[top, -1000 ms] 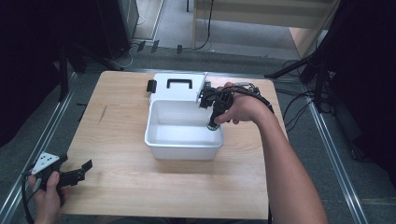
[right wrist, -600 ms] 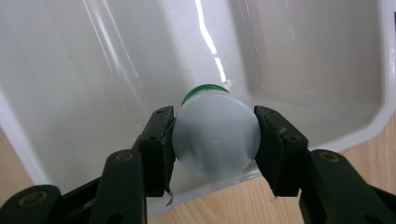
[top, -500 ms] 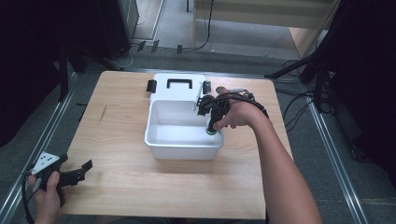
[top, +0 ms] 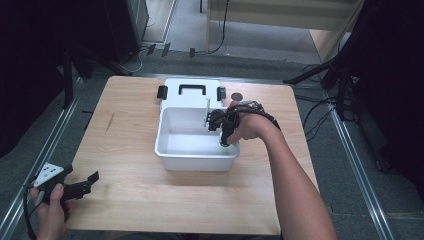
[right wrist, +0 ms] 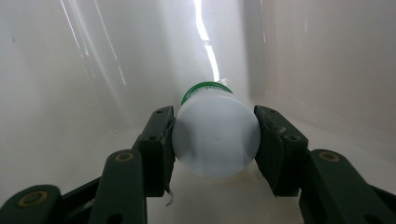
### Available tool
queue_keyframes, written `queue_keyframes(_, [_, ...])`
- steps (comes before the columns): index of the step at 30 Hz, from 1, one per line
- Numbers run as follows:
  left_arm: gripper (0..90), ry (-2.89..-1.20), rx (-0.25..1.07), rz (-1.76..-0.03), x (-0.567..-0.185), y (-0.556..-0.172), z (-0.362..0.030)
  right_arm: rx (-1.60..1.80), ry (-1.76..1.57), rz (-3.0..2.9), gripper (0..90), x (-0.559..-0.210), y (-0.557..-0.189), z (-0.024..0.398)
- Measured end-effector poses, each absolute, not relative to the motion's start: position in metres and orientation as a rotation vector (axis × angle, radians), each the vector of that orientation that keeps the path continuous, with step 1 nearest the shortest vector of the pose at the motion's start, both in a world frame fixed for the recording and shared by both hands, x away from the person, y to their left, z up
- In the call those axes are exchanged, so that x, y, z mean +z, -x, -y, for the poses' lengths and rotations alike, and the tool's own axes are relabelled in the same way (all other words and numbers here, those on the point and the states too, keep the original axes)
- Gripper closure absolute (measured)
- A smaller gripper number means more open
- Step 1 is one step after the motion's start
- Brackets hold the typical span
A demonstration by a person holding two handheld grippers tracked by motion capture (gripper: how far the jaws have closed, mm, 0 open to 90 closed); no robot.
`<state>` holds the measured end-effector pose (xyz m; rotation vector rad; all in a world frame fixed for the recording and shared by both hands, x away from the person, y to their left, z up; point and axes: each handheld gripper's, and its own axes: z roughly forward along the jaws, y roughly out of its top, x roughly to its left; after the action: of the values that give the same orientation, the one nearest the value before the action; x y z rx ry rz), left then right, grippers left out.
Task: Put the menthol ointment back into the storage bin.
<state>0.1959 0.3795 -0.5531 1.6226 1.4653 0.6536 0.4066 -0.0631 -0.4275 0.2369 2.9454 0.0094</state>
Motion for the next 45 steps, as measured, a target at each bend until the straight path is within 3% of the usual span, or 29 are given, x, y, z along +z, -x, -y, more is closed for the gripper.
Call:
queue_keyframes(21, [0.0,-1.626,0.654,-1.461,-0.553,-0.196,-0.379,-0.105,-0.220,-2.983,51.3,-0.449,-0.404,0.048])
queue_keyframes(45, [0.0,-1.628,0.652,-1.459,-0.553,-0.196,-0.379,-0.129,-0.244,-2.957,54.5,-0.448,-0.406,0.048])
